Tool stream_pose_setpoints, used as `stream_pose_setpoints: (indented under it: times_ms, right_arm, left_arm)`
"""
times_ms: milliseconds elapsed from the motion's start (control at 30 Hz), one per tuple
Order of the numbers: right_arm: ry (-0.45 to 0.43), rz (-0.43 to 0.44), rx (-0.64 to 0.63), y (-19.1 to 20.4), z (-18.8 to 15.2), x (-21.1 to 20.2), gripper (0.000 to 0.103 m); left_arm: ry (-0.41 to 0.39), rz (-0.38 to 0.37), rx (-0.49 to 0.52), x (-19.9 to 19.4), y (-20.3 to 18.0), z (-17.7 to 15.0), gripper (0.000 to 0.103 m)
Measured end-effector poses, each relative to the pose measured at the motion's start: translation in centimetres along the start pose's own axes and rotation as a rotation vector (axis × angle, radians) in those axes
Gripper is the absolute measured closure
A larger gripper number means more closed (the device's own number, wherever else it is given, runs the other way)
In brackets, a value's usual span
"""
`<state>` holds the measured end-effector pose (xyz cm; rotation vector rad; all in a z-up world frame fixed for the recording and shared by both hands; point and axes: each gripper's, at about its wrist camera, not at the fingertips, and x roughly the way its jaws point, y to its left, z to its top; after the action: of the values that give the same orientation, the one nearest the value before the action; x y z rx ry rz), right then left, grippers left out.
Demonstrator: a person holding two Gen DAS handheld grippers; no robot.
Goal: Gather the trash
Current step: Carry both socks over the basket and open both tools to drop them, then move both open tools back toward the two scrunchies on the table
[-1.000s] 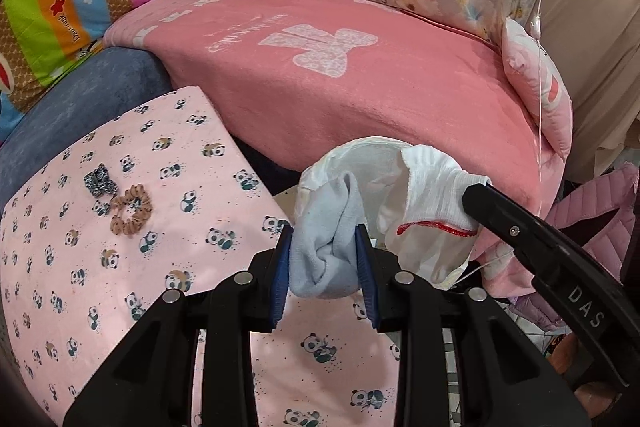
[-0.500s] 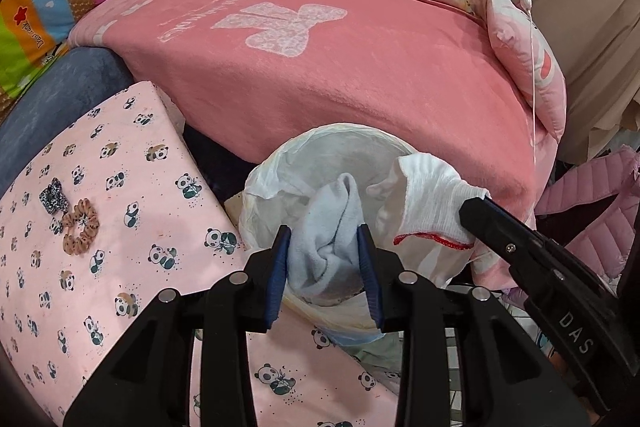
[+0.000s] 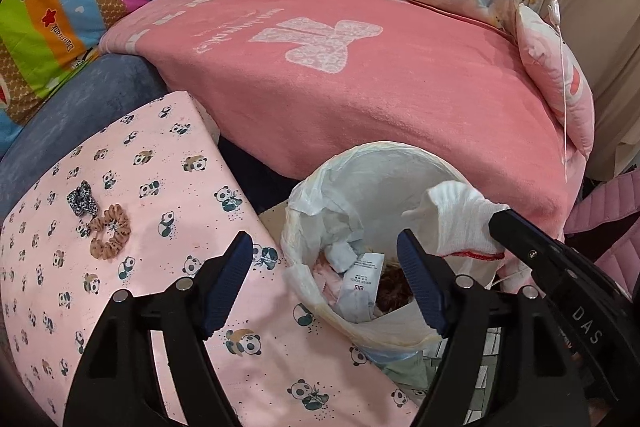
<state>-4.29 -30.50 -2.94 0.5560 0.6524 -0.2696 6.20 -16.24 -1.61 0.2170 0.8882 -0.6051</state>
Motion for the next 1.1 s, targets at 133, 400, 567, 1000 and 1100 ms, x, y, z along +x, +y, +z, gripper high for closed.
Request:
stream_pose_setpoints:
  times_ms: [133, 400, 567, 1000, 1100]
  right_arm:
    - [-0.010, -0.009, -0.009, 0.8, -0.2, 0.0, 0.090]
    - [-0.005, -0.013, -0.045, 2.3, -0.4, -0.1, 0.080]
    - [-0.008, -0.032, -0.091, 3.7, -0.5, -0.3, 0.077]
    - [-0.004, -0.046, -0.167, 7.0, -1.8, -0.4, 0.066]
    - [-0.001, -0.041, -0.177, 7.7, -2.0, -0.3, 0.061]
  left_arm:
    - [-0.004, 0.015, -0.015, -0.2, 0.8, -0.2, 0.032]
    - [-0.011, 0.027, -0.043, -0.7, 2.2, -0.8, 0.032]
    - [-0.017, 0.031, -0.058, -1.2, 3.0, -1.2, 0.032]
    - [-0.029, 0.056, -0.119, -2.7, 6.1, -2.3, 0.032]
    - [-0.032, 0.063, -0.135, -3.1, 7.0, -2.7, 0.032]
